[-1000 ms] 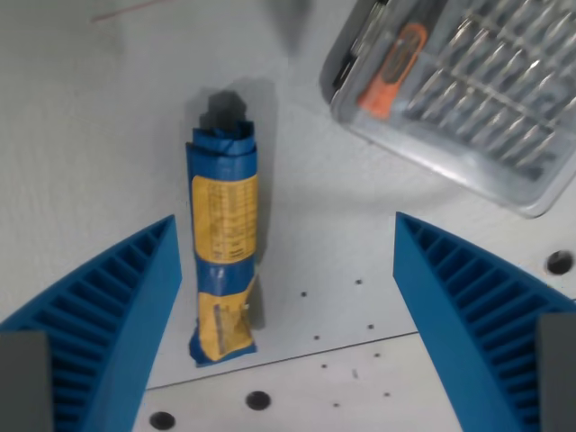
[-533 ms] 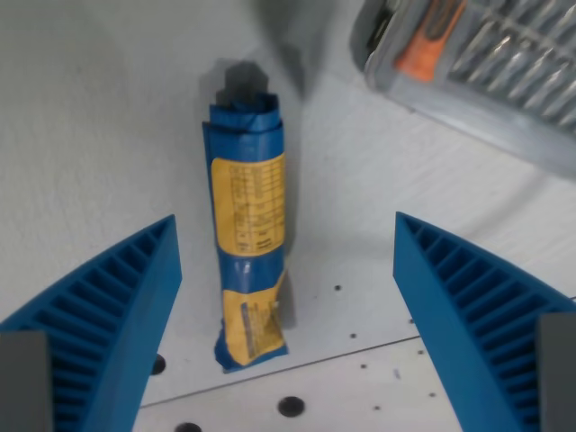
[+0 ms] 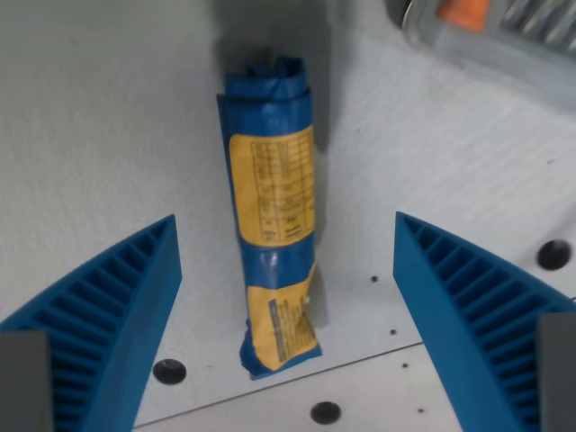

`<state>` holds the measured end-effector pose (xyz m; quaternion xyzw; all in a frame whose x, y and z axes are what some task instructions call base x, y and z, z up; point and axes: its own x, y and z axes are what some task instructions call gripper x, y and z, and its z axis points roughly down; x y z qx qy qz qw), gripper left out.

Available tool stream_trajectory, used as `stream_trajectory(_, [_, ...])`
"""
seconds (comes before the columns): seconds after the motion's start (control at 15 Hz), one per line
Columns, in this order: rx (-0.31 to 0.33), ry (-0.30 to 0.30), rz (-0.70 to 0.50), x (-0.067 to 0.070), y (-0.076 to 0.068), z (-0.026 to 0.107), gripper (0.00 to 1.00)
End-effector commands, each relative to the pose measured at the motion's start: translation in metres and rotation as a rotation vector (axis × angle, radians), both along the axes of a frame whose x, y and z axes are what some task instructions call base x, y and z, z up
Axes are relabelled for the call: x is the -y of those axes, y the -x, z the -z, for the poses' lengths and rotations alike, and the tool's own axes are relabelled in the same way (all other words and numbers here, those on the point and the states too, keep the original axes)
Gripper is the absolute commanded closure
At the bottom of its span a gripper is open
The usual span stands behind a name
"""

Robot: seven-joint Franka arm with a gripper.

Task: Move above the blue bag

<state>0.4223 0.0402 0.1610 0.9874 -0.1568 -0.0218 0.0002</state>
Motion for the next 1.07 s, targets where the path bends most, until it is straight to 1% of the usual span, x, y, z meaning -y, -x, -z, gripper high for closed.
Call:
stream_trajectory(0.07, [0.092,-0.015,0.074,-0.007,0.008,0.008,0.00])
stream_trajectory(0.53, [0.091,-0.019,0.073,-0.015,0.017,0.019,0.00])
stream_trajectory(1.07, [0.092,-0.020,0.059,-0.016,0.021,0.022,0.00])
